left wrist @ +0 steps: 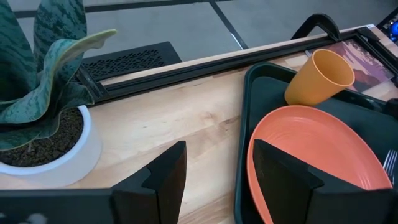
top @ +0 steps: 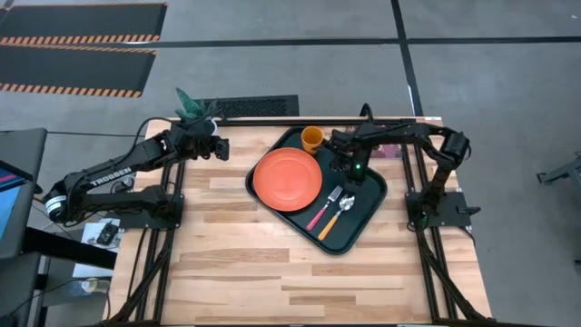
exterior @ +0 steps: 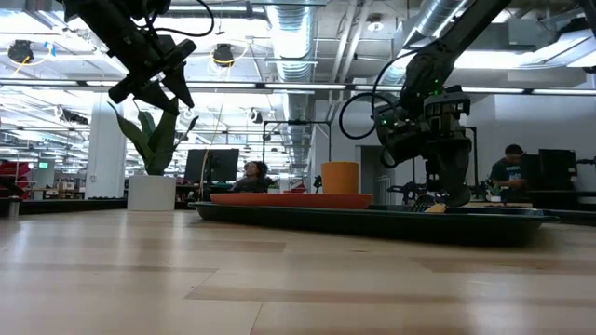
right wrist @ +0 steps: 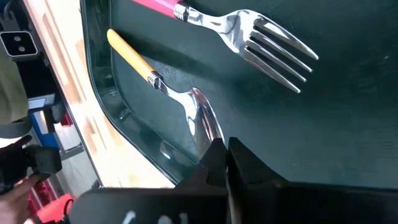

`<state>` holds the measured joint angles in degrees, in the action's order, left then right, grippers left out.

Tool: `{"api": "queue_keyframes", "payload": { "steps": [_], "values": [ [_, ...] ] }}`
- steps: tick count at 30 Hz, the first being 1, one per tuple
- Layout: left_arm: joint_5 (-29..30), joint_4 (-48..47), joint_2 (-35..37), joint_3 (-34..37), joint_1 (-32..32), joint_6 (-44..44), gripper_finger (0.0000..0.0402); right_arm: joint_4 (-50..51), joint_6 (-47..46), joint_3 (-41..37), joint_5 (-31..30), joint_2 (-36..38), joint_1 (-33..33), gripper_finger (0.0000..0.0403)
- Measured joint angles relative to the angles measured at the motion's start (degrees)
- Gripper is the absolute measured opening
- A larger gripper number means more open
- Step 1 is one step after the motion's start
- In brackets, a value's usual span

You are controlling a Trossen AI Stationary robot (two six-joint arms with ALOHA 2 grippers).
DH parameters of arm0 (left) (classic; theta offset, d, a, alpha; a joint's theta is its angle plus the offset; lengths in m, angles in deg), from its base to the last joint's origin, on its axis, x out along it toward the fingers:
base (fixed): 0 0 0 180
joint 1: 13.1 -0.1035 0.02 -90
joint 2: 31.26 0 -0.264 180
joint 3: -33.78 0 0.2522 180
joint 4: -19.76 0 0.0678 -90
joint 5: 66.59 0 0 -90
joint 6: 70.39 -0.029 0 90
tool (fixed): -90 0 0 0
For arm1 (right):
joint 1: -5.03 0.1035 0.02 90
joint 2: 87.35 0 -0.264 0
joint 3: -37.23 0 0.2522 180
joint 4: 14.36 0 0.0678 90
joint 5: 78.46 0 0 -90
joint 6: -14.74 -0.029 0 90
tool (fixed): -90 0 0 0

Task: Pick and place plate/cup/fork/spoon on tray
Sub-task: Put the yellow spoon on the black tray to the right side of the pink fork

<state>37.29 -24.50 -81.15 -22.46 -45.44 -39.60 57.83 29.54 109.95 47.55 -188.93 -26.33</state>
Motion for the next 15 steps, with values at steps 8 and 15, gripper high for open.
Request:
{"api": "queue_keyframes", "payload": {
  "steps": [8,15],
  "values": [
    [0.2,0.0,0.0,0.0,0.0,0.1,0.0171,-0.7,-0.8,0.0,-0.2,0.0,0.2,0.0007],
    [0.3,0.0,0.0,0.0,0.0,0.1,0.0171,-0.8,-1.4,0.0,-0.3,0.0,0.2,0.0014]
  ]
}}
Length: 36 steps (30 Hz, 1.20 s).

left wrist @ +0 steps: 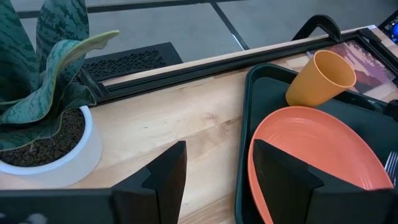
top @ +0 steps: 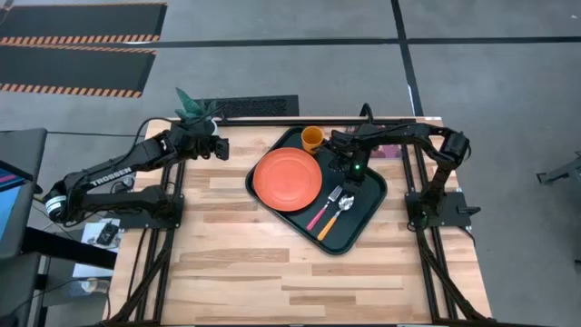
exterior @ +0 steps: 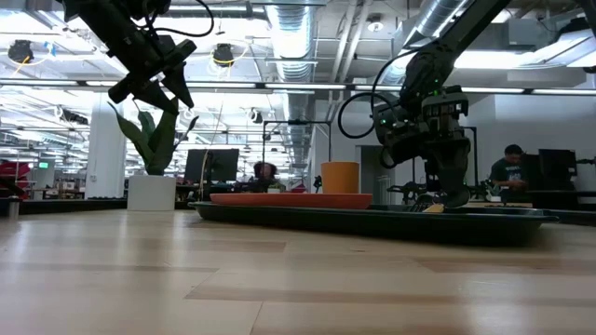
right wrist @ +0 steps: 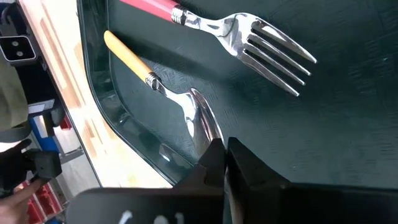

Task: Pick and place plate/cup/fork/spoon on tray
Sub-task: Put the yellow spoon on the black tray to the right side of the pink fork

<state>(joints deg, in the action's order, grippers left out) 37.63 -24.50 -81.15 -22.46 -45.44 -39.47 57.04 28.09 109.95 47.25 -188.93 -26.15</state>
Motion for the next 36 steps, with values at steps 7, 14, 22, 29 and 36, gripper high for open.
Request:
{"api": "queue_keyframes", "payload": {
  "steps": [7,14,22,29,36],
  "values": [
    [0.0,0.0,0.0,0.0,0.0,0.0,0.0171,-0.7,-2.0,0.0,-3.1,0.0,0.0,0.005],
    [0.0,0.0,0.0,0.0,0.0,0.0,0.0171,-1.4,-3.0,0.0,-3.1,0.0,0.0,0.0059],
    [0.0,0.0,0.0,0.0,0.0,0.0,0.0171,-1.5,-3.5,0.0,-3.0,0.0,1.5,0.0059],
    [0.1,0.0,0.0,0.0,0.0,-0.1,0.0171,-3.8,-5.1,0.0,-2.9,0.0,1.6,0.006],
    [0.1,0.0,0.0,0.0,0.0,-0.1,0.0171,-4.2,-7.2,0.0,-2.7,0.0,1.4,0.0069]
  ]
}}
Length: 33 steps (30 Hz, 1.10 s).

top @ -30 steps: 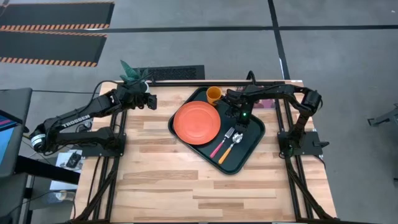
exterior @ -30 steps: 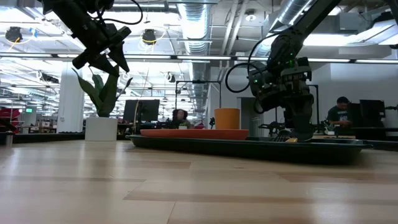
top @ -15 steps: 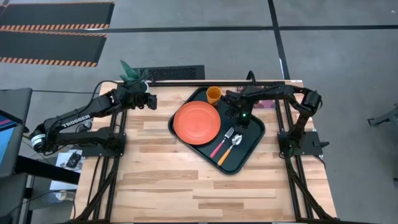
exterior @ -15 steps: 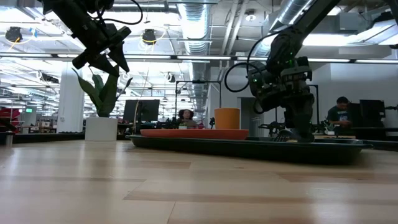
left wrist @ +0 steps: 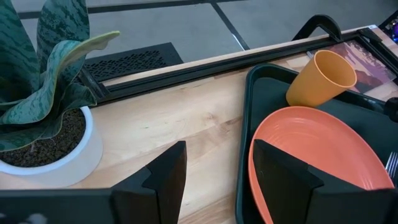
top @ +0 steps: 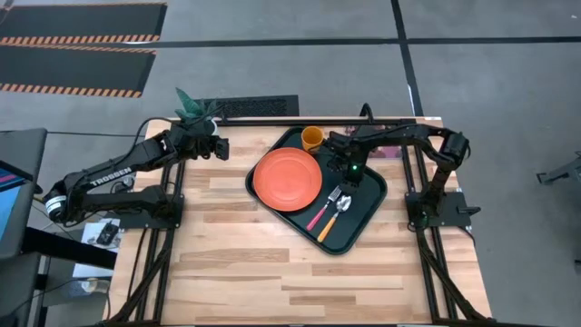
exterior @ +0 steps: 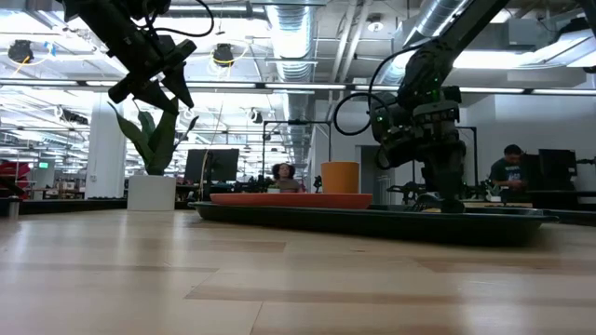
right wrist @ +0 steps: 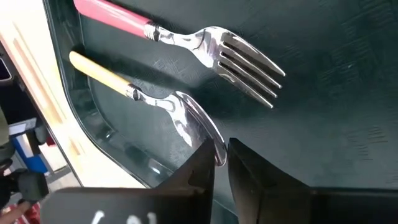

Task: Pick and place plate/cup/fork/spoon on tray
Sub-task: Put the yellow spoon on the black tray to the right side of the pink fork, then return to Home Position

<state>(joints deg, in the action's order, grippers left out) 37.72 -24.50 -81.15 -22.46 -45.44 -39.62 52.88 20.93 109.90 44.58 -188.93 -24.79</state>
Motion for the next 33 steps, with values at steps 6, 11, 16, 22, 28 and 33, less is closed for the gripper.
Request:
{"api": "queue_keyframes", "payload": {
  "steps": [6,11,16,22,28,33],
  "values": [
    [0.0,0.0,0.0,0.0,0.0,0.0,0.0171,0.5,-0.8,0.0,-0.2,0.0,0.1,0.0102],
    [0.0,0.0,0.0,0.0,0.0,0.0,0.0171,0.6,-1.9,0.0,-0.8,0.0,0.1,0.0129],
    [0.0,0.0,0.0,0.0,0.0,0.0,0.0171,0.7,-2.2,0.0,-1.5,0.0,0.2,0.0148],
    [0.0,0.0,0.0,0.0,0.0,0.1,0.0171,1.0,-2.8,0.0,-1.3,0.0,0.2,0.0159],
    [-0.2,0.2,0.0,0.0,0.0,0.1,0.0171,1.5,-4.8,0.0,1.4,5.3,-2.1,0.0166],
    [-2.5,3.2,0.0,0.0,0.0,0.1,0.0171,0.6,-7.9,0.0,1.4,15.4,-4.4,0.0167]
  ]
}}
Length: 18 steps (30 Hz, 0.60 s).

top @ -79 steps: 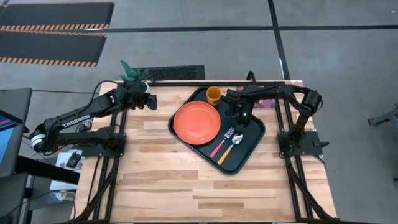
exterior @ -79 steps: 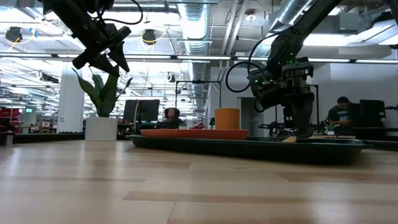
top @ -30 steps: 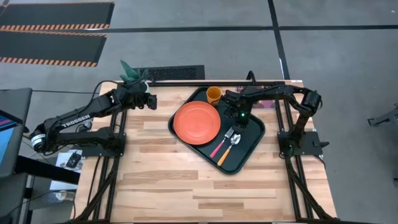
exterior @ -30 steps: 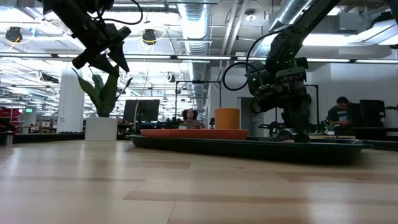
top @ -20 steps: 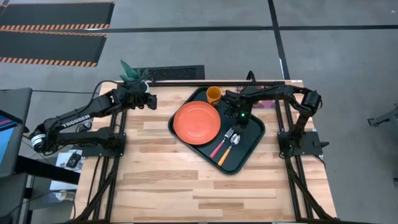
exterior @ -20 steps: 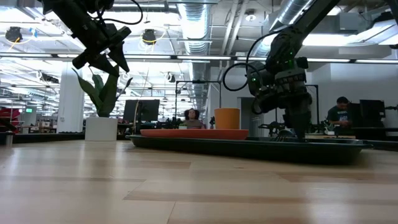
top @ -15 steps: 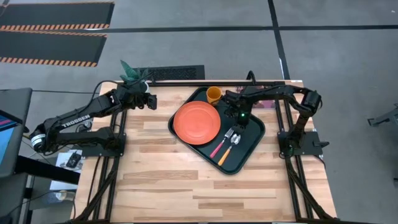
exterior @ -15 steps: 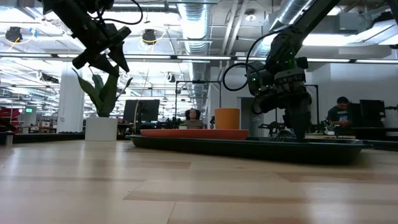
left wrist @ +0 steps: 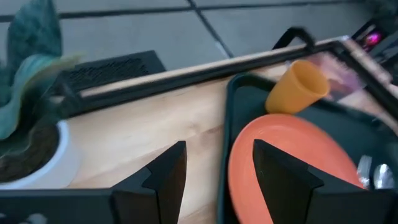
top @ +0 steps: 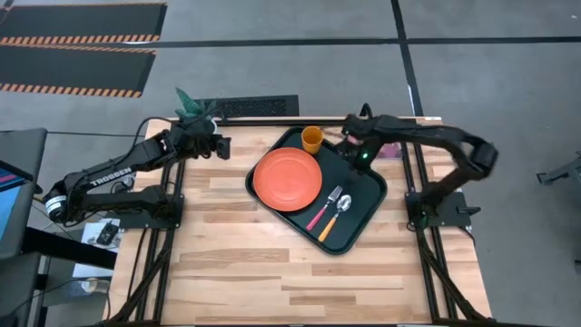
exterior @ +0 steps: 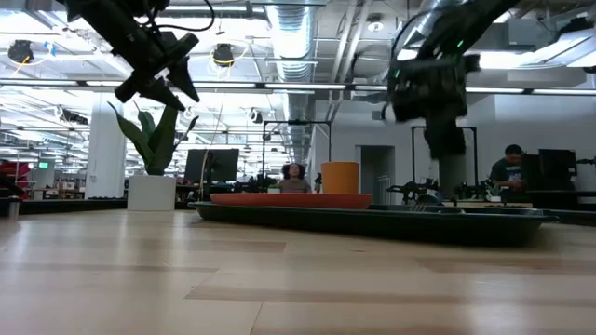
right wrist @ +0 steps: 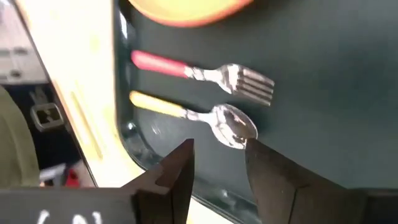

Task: Pick and place plate/cup/fork/spoon on tray
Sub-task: Return to Home Position

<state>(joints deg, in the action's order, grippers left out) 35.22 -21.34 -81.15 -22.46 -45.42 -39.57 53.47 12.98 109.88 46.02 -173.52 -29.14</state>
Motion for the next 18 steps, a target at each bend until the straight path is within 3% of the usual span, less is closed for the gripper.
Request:
{"api": "queue_keyframes", "payload": {
  "steps": [6,12,15,18],
  "values": [
    [-0.9,5.6,0.0,0.0,0.0,-0.9,0.0171,-6.9,-6.3,0.0,-0.1,14.0,-2.1,0.0167],
    [-0.3,4.8,0.0,0.0,0.0,-3.8,0.0171,-9.1,-9.4,-1.5,-0.2,26.0,-0.6,0.0164],
    [2.2,6.8,0.0,0.0,0.0,0.3,0.0171,-29.1,-8.6,-8.8,-0.1,32.8,2.6,0.0166],
    [-2.8,14.6,0.8,0.0,0.0,-7.1,0.0171,-50.1,-14.2,-19.2,2.8,38.7,3.7,0.0167]
  ]
}}
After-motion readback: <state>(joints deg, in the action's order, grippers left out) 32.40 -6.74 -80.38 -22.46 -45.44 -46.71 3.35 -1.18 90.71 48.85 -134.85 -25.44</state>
